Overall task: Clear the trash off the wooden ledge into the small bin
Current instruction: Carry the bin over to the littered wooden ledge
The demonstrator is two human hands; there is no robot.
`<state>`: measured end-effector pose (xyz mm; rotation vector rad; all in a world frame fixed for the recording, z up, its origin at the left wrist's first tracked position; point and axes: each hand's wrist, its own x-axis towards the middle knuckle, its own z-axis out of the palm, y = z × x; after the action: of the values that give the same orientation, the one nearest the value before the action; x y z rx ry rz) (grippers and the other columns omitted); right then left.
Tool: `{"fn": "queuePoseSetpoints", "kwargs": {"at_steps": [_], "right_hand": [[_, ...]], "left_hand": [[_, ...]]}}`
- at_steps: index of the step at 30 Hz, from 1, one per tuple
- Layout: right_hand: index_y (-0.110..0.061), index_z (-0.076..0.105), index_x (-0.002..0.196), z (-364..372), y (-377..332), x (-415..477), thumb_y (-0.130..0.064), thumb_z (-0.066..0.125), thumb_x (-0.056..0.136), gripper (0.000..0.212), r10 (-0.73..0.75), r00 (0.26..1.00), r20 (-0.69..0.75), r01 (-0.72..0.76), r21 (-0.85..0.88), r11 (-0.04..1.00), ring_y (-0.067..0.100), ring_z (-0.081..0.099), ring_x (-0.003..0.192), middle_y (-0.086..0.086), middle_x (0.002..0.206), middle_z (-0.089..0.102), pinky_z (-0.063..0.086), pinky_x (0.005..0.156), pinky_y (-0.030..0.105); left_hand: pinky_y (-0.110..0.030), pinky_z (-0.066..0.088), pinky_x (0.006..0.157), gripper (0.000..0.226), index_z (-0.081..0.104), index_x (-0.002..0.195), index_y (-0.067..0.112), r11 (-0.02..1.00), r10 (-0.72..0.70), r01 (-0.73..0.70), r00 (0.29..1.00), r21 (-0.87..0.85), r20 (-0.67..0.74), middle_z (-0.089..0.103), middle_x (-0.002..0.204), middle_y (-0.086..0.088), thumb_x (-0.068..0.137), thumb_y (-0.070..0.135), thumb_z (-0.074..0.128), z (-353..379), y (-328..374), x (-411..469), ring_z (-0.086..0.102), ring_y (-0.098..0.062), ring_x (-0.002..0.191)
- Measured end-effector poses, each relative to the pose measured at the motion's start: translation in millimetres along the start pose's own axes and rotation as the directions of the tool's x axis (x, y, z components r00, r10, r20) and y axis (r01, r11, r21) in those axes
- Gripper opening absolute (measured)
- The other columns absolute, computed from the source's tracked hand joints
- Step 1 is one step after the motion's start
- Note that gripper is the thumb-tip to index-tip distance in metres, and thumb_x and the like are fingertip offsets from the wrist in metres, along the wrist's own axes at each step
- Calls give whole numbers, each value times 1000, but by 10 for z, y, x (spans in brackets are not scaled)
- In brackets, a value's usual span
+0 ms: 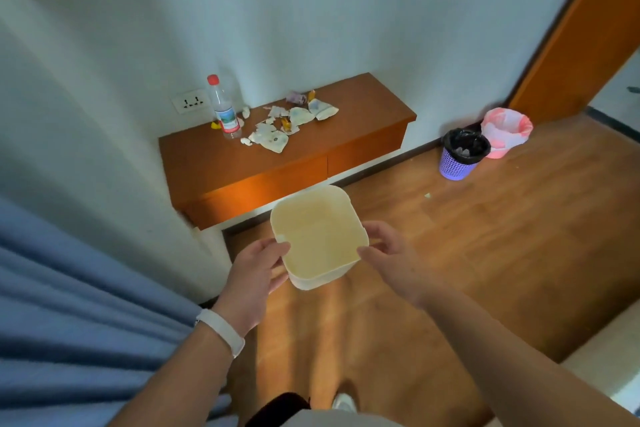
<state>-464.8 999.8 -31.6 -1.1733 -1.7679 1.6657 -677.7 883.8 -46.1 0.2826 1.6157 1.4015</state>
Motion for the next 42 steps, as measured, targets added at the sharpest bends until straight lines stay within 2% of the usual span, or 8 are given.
{"fn": "queuePoseSetpoints", "kwargs": {"at_steps": [7, 10, 14, 21, 27, 32, 37, 42], "right_hand": [[-26, 61, 119, -186, -59, 687, -9, 61, 91, 33, 18, 1000, 15, -19, 12, 1000, 17, 65, 94, -11, 113, 68, 54, 86, 44], [-26, 61, 120, -285, -104, 1015, -9, 61, 92, 33, 12, 1000, 11, -12, 0, 1000, 14, 65, 92, -11, 114, 68, 54, 85, 37], [-25, 61, 120, -439, -229, 1543, -9, 61, 91, 33, 25, 1000, -9, -25, -26, 999, 13, 64, 91, -7, 114, 69, 52, 83, 29], [-24, 60, 120, -701, -510, 2575, -7, 61, 91, 33, 66, 996, -60, -71, -80, 994, -3, 57, 72, -7, 111, 67, 44, 68, 14], [-37, 60, 114, -898, -674, 3425, -19, 62, 90, 30, 59, 996, -74, -68, -130, 989, -3, 61, 79, -21, 104, 69, 46, 67, 13], [-46, 59, 111, -1112, -744, 3935, -37, 61, 80, 32, 82, 996, -45, -87, -141, 986, 6, 64, 84, -24, 104, 67, 51, 75, 26], [-40, 57, 119, -1339, -684, 4654, -29, 62, 87, 34, 88, 995, 44, -79, -188, 979, 10, 66, 91, -15, 104, 70, 55, 84, 35], [-33, 51, 129, -1621, -679, 5478, -32, 60, 91, 38, 109, 965, 237, -45, -263, 964, 0, 62, 98, -18, 113, 64, 54, 89, 31]], "left_hand": [[-42, 57, 93, 7, 69, 104, 11, 998, -36, 36, 999, -41, 8, 79, 99, -7, 99, 13, 64, 276, 276, 606, 69, -24, 101], [-46, 56, 95, 10, 71, 105, 10, 997, -47, 48, 998, -57, 33, 76, 104, -11, 100, 14, 63, 395, 373, 946, 68, -24, 99], [-34, 55, 73, 10, 71, 95, 17, 997, -31, 36, 996, -64, 81, 81, 84, 4, 100, 14, 62, 608, 586, 1504, 71, -15, 83], [-32, 53, 71, 9, 69, 93, 17, 993, -64, 77, 988, -87, 144, 81, 78, 8, 99, 14, 63, 987, 1134, 2509, 71, -10, 77], [-45, 63, 80, 5, 69, 99, 10, 980, -114, 134, 984, -145, 140, 78, 76, -1, 98, 11, 64, 1277, 1494, 3344, 73, -16, 71], [-29, 61, 52, 13, 69, 109, 5, 973, -142, 164, 980, -161, 141, 81, 75, -4, 98, 9, 63, 1488, 1730, 3730, 78, -14, 63], [-36, 65, 74, 15, 69, 111, 4, 961, -180, 187, 982, -204, 50, 82, 92, -8, 98, 8, 64, 1709, 1835, 4200, 78, -17, 77], [-43, 59, 91, 4, 66, 95, 12, 952, -180, 139, 975, -272, -129, 82, 76, 0, 97, 8, 66, 2040, 1966, 4529, 77, -17, 77]]}}
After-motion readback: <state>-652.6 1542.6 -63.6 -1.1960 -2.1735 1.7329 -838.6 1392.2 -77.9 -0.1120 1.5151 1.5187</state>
